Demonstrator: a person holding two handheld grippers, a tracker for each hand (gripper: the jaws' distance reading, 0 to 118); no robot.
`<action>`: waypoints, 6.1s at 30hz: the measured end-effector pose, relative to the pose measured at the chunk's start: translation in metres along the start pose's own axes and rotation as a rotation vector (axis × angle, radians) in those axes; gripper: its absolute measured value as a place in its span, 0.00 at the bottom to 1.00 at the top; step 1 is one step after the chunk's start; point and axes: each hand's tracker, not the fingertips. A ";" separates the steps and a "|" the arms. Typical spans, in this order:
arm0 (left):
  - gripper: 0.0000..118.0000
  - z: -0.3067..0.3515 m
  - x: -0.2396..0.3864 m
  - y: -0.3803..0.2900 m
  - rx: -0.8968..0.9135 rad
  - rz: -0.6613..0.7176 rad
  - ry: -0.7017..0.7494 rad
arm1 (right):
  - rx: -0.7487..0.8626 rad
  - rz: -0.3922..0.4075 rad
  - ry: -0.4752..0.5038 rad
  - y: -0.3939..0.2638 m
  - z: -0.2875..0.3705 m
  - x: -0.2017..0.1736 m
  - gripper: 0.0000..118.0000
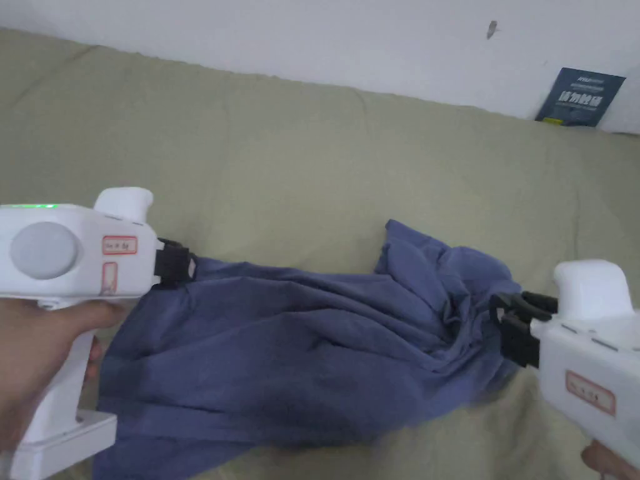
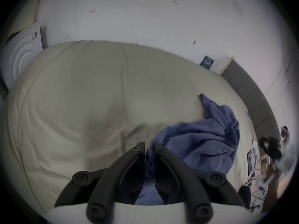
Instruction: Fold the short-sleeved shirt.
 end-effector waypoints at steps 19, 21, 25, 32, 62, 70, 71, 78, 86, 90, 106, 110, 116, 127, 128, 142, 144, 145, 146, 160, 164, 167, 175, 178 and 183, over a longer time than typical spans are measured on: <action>0.09 -0.024 -0.016 -0.037 0.097 0.008 -0.035 | -0.529 0.044 -0.030 0.084 -0.296 0.036 0.80; 0.09 -0.028 -0.015 -0.038 0.090 0.003 -0.035 | -0.453 -0.087 0.047 0.085 -0.278 0.040 0.63; 0.09 -0.037 -0.012 -0.037 0.091 -0.008 -0.024 | -0.463 -0.072 0.020 0.081 -0.246 0.040 0.09; 0.09 -0.023 -0.003 -0.008 0.150 0.008 0.012 | -0.148 -0.151 0.055 0.092 -0.152 0.058 0.08; 0.07 0.281 0.085 0.244 0.754 -0.025 0.089 | 0.612 -0.281 0.009 0.341 0.203 0.130 0.08; 0.07 0.142 0.047 0.166 0.566 0.123 0.064 | 0.476 -0.417 0.042 0.250 0.092 0.126 0.08; 0.07 0.124 0.041 0.147 0.562 0.165 0.064 | 0.474 -0.434 0.051 0.233 0.081 0.125 0.08; 0.07 0.122 0.032 0.014 0.541 0.160 0.000 | 0.431 -0.408 0.071 0.114 0.105 0.107 0.08; 0.07 0.183 0.033 -0.163 0.286 0.097 0.025 | 0.189 -0.485 0.044 -0.099 0.191 0.072 0.08; 0.07 0.168 0.016 -0.221 0.126 0.222 0.023 | -0.012 -0.472 -0.050 -0.193 0.190 0.050 0.08; 1.00 0.240 0.014 -0.287 0.289 0.332 0.069 | 0.086 -0.338 -0.225 -0.267 0.243 -0.003 0.94; 0.00 0.242 0.011 -0.290 0.328 0.332 0.051 | 0.132 -0.324 -0.234 -0.262 0.243 -0.010 0.00; 0.00 0.225 0.018 -0.282 0.273 0.310 0.058 | 0.133 -0.318 -0.258 -0.265 0.237 -0.009 0.00; 0.00 0.115 -0.007 -0.107 0.150 0.058 0.168 | 0.121 -0.319 -0.220 -0.261 0.235 -0.007 0.00; 0.01 0.097 -0.015 -0.087 0.134 0.067 0.173 | 0.120 -0.321 -0.216 -0.261 0.235 -0.006 0.00; 0.94 -0.082 -0.033 -0.002 -0.318 -0.012 0.385 | 0.107 -0.441 -0.222 -0.263 0.228 0.018 0.00; 0.93 -0.076 -0.017 -0.005 -0.241 -0.075 0.441 | 0.104 -0.443 -0.219 -0.263 0.227 0.019 0.00; 0.84 -0.073 -0.012 -0.004 -0.243 -0.103 0.418 | 0.102 -0.442 -0.218 -0.263 0.227 0.019 0.00; 0.69 -0.071 -0.013 -0.001 -0.248 -0.107 0.372 | 0.101 -0.441 -0.218 -0.263 0.227 0.018 0.00; 0.07 0.016 0.006 0.006 -0.031 -0.120 0.104 | 0.024 -0.375 -0.109 -0.204 0.177 0.035 0.00; 0.07 0.046 0.014 -0.011 0.038 -0.125 0.032 | 0.000 -0.321 -0.120 -0.132 0.095 0.063 0.04; 0.07 0.053 0.016 -0.023 0.097 -0.106 -0.005 | -0.008 -0.287 -0.123 -0.089 0.018 0.090 0.94; 0.07 0.041 0.007 -0.034 0.080 -0.097 -0.011 | -0.328 -0.332 -0.223 -0.057 -0.122 0.138 0.99; 0.07 0.034 0.000 -0.034 0.064 -0.095 0.008 | -0.486 -0.328 -0.187 -0.067 -0.139 0.132 0.96; 0.07 0.024 -0.001 -0.032 0.059 -0.080 0.067 | -0.360 -0.257 -0.198 -0.054 -0.125 0.113 0.11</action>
